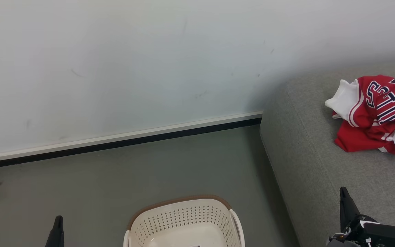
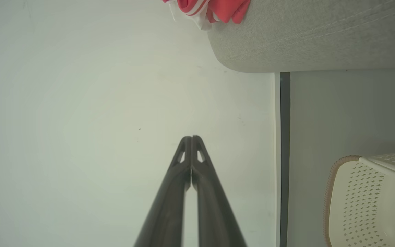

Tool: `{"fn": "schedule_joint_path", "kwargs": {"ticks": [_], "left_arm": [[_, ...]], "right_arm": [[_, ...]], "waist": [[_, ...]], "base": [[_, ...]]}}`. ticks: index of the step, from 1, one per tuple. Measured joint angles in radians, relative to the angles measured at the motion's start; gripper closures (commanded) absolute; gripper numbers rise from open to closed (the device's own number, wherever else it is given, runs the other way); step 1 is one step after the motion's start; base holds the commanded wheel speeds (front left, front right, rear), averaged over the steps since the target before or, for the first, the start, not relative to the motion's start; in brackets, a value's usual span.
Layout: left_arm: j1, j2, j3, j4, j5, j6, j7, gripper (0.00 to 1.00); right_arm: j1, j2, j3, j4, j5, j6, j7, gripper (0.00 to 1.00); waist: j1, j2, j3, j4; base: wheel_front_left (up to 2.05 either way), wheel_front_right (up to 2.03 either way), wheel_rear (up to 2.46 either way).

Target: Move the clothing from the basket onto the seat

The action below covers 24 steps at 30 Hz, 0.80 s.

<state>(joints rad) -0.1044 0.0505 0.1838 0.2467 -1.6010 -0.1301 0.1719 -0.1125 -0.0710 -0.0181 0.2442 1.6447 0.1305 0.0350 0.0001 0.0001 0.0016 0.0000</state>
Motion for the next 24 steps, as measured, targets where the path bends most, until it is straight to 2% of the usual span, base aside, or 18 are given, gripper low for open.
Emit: {"fn": "schedule_joint_path", "kwargs": {"ticks": [24], "left_arm": [[0.000,0.000,0.000,0.000,0.000,0.000,0.000,1.00]], "right_arm": [[0.000,0.004,-0.006,0.000,-0.004,0.000,0.005,1.00]], "waist": [[0.0000,0.0000,0.000,0.000]], "base": [[0.00,0.00,0.00]]}}
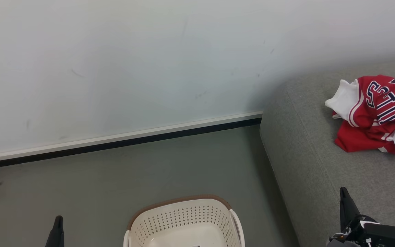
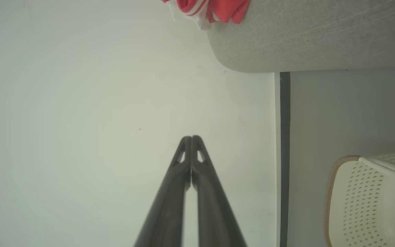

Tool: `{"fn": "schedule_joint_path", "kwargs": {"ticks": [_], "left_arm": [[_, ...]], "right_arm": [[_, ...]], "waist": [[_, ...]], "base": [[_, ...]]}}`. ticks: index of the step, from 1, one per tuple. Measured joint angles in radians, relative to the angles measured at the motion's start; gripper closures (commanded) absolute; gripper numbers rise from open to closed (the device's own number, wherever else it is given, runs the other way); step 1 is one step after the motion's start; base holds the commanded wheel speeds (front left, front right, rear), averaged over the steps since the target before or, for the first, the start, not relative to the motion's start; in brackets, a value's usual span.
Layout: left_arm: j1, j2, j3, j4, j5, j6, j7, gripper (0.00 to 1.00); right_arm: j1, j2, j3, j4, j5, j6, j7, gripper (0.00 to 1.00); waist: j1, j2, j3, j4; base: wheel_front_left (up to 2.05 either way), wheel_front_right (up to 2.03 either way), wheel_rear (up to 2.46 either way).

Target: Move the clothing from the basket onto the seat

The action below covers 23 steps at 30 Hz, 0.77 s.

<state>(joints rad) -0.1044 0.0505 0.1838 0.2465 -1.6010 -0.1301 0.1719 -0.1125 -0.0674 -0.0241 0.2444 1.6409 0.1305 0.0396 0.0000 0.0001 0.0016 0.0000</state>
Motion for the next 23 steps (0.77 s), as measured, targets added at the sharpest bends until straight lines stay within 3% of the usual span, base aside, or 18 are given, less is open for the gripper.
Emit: {"fn": "schedule_joint_path", "kwargs": {"ticks": [23], "left_arm": [[0.000,0.000,0.000,0.000,0.000,0.000,0.000,1.00]], "right_arm": [[0.000,0.003,-0.005,0.000,-0.004,0.000,0.004,1.00]], "waist": [[0.0000,0.0000,0.000,0.000]], "base": [[0.00,0.00,0.00]]}}
